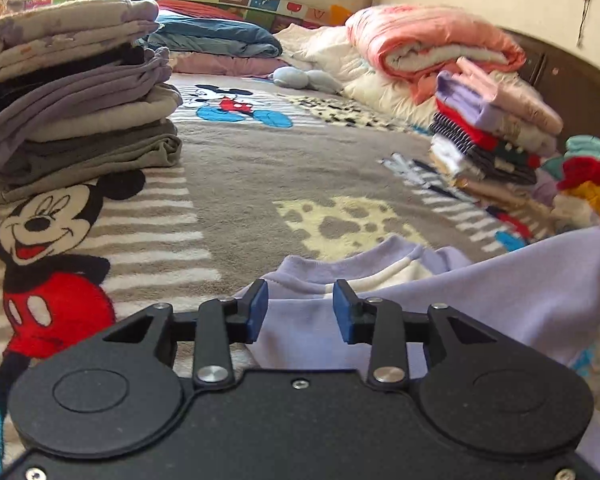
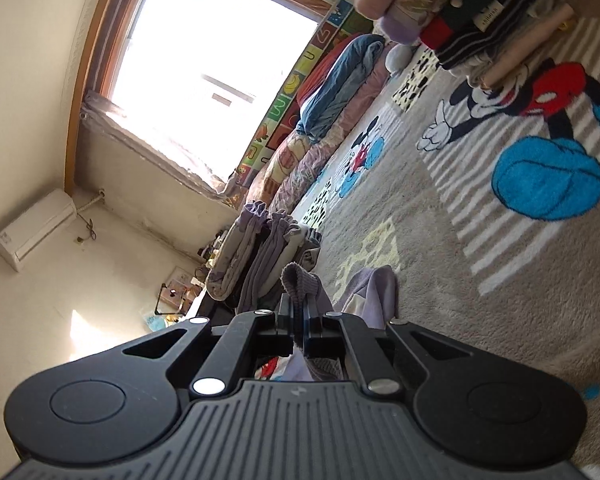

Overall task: Fold clothes
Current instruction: 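Lower the held sleeve onto the cream body with the right gripper, then open the right gripper to release the ribbed cuff on the body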

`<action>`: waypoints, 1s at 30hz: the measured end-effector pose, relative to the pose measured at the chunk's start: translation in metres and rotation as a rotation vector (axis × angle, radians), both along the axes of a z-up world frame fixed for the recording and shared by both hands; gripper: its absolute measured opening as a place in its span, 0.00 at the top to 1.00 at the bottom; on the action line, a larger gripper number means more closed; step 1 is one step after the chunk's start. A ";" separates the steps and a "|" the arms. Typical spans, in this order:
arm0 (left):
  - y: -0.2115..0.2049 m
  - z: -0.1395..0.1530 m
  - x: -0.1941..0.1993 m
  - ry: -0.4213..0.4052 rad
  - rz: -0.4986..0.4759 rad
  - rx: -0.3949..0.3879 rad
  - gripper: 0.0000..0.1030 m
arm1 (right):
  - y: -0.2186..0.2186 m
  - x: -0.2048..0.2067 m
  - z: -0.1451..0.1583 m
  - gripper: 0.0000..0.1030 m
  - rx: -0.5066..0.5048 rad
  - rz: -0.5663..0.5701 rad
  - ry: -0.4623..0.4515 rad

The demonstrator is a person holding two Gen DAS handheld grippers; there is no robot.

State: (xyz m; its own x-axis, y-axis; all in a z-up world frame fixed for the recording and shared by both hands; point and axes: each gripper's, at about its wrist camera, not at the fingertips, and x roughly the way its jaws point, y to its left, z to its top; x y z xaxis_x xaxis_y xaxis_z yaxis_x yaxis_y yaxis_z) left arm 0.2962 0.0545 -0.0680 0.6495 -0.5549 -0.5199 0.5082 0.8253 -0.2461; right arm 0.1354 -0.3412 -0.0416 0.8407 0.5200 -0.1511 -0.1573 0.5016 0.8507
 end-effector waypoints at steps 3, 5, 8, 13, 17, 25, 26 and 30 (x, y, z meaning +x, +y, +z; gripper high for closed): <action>0.013 0.008 -0.010 0.026 -0.069 -0.102 0.64 | 0.016 -0.006 0.023 0.94 -0.145 0.027 -0.038; 0.011 0.007 -0.017 0.045 -0.120 -0.121 0.56 | 0.029 -0.012 0.034 0.94 -0.210 0.050 -0.070; 0.007 -0.004 -0.017 0.098 -0.109 -0.128 0.56 | 0.053 -0.022 0.046 0.94 -0.302 0.076 -0.107; 0.019 -0.028 0.007 0.252 0.023 -0.297 0.48 | 0.098 -0.040 0.063 0.94 -0.454 0.122 -0.169; 0.035 -0.038 0.019 0.381 0.070 -0.503 0.39 | 0.138 -0.054 0.072 0.94 -0.623 0.188 -0.229; 0.052 -0.048 0.025 0.502 0.087 -0.682 0.36 | 0.192 -0.077 0.069 0.94 -0.727 0.319 -0.289; 0.053 -0.048 0.025 0.508 0.089 -0.694 0.35 | 0.195 -0.081 0.068 0.94 -0.728 0.332 -0.293; 0.058 -0.050 0.026 0.515 0.095 -0.721 0.34 | 0.204 -0.092 0.062 0.94 -0.727 0.364 -0.286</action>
